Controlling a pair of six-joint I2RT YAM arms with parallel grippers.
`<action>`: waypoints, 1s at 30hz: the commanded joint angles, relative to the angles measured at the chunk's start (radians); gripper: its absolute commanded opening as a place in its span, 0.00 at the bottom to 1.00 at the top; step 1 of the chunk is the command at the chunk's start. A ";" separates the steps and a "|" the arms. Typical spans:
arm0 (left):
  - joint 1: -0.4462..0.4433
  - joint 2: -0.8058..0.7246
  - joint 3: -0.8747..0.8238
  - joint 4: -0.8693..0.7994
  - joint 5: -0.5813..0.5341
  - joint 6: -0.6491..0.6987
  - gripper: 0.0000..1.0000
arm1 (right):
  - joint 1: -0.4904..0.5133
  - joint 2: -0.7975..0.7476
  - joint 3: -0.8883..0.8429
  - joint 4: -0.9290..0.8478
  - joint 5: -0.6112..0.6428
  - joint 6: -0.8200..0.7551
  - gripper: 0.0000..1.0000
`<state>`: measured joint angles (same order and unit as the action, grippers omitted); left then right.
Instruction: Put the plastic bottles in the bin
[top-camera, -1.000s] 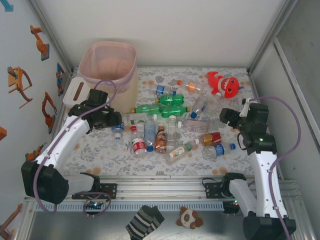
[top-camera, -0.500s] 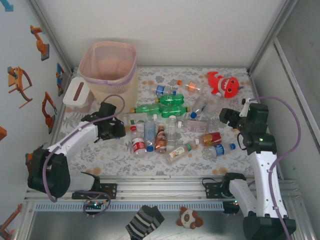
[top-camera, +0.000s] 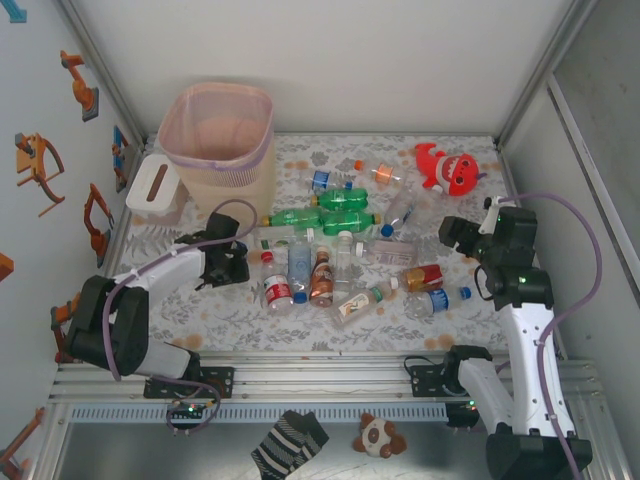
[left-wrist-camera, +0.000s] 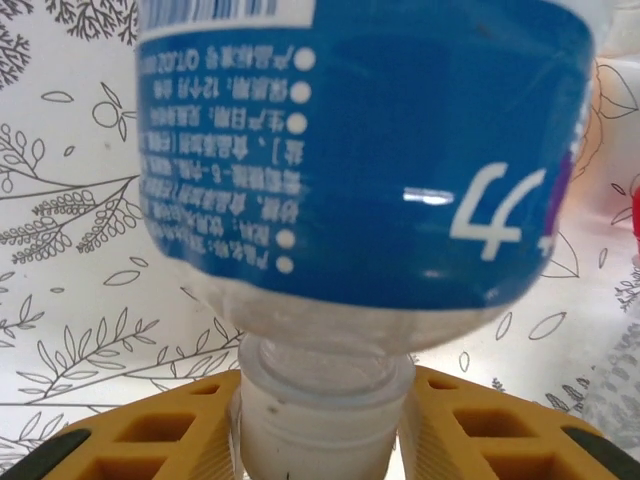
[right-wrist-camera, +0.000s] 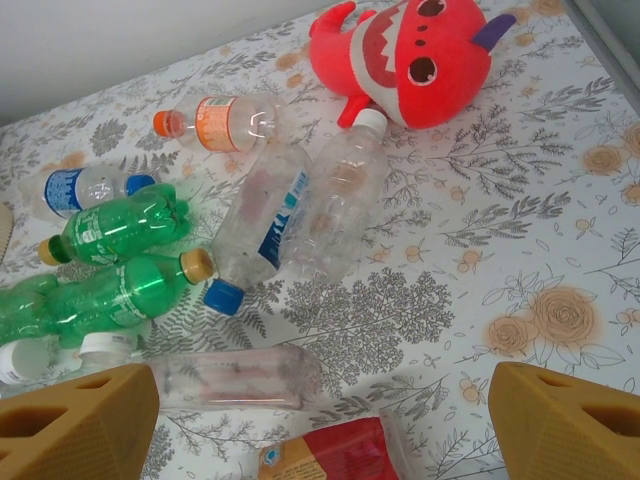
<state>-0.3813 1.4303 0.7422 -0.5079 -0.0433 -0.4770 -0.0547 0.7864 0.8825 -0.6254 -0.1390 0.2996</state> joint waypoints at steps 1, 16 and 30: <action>-0.010 0.017 0.011 0.011 -0.021 0.012 0.39 | 0.007 -0.024 -0.008 -0.023 0.005 0.011 0.85; -0.016 0.014 0.014 0.003 -0.027 0.018 0.31 | 0.007 -0.033 -0.008 -0.030 0.013 0.015 0.85; -0.018 -0.061 0.020 -0.048 -0.040 0.023 0.25 | 0.007 -0.038 -0.013 -0.029 0.016 0.017 0.85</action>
<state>-0.3923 1.4082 0.7425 -0.5175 -0.0673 -0.4728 -0.0544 0.7643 0.8825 -0.6476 -0.1379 0.3000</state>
